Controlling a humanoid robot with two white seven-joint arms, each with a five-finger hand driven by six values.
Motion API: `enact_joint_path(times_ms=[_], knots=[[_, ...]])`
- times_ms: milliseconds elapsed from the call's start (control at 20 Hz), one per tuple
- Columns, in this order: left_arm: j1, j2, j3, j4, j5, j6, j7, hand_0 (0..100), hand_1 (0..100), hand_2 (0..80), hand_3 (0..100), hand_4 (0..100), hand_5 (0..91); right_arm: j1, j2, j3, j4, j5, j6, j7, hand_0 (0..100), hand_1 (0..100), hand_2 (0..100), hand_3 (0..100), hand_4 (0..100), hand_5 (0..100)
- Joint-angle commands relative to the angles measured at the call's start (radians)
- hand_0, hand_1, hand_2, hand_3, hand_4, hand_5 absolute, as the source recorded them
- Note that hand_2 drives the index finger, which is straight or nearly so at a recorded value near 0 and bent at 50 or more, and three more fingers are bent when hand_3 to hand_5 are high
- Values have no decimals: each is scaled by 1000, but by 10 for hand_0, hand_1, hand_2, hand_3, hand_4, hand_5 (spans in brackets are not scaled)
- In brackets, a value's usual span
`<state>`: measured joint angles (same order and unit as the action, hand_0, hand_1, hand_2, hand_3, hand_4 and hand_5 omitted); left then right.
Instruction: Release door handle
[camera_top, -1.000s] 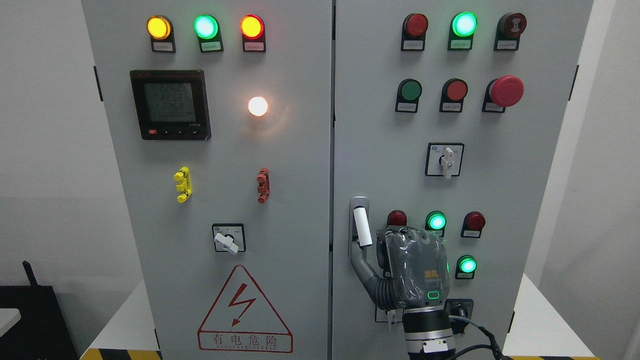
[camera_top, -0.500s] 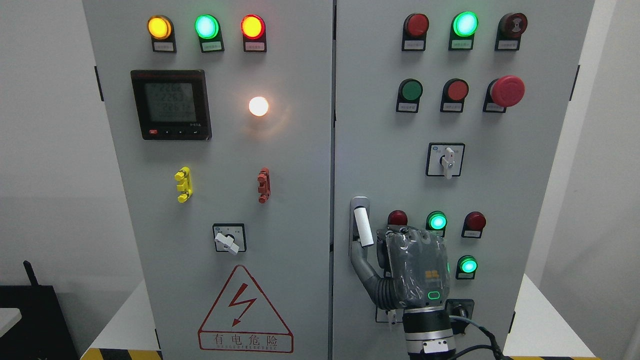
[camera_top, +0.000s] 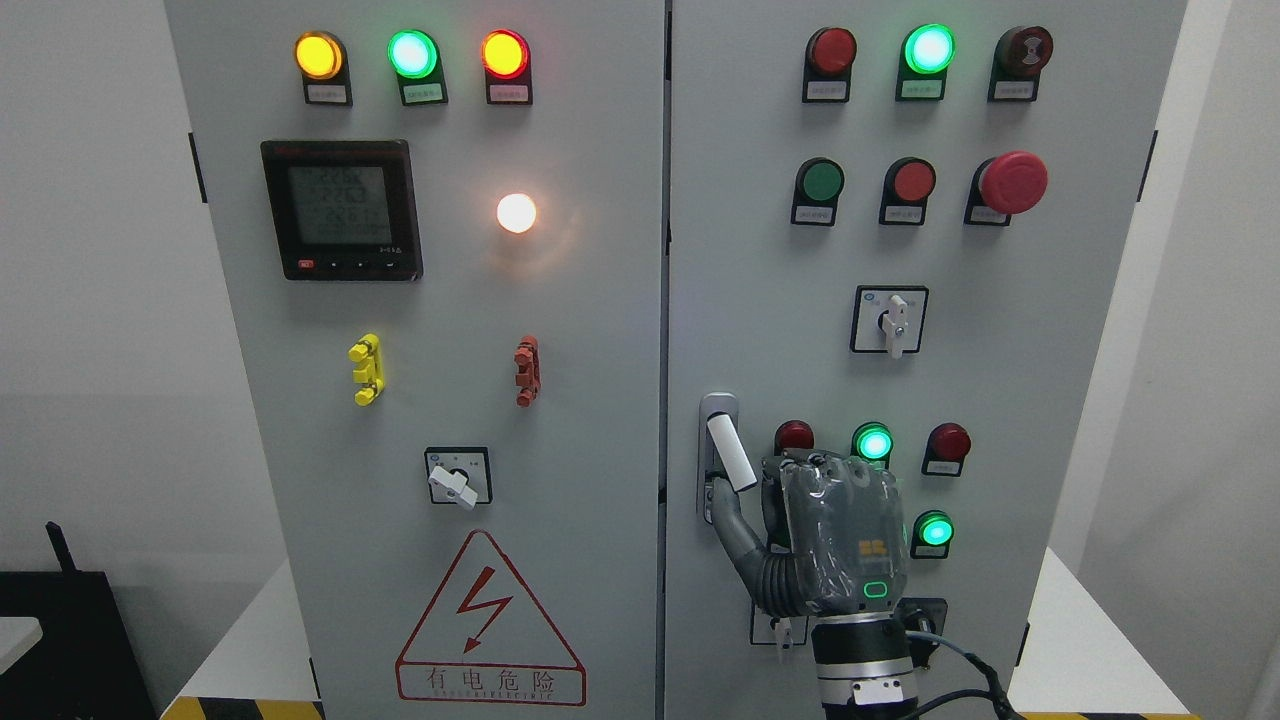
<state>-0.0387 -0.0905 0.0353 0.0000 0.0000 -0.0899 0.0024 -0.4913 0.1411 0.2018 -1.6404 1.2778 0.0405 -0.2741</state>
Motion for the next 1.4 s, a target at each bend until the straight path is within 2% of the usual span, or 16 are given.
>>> enact_joint_path(times_ms=[0,1350], knots=[[0,0,0,-9,-28,-1,1,120,389,0,0,0,0,0,0,-15,-1,-1,-2,3,606,506,1000,1000,1000,994],[0,0,0,-9,-28,-1,1,120,389,0,0,0,0,-1,0,-38,-9,-1,-2,0,644,490,1000,1000,1000,994]])
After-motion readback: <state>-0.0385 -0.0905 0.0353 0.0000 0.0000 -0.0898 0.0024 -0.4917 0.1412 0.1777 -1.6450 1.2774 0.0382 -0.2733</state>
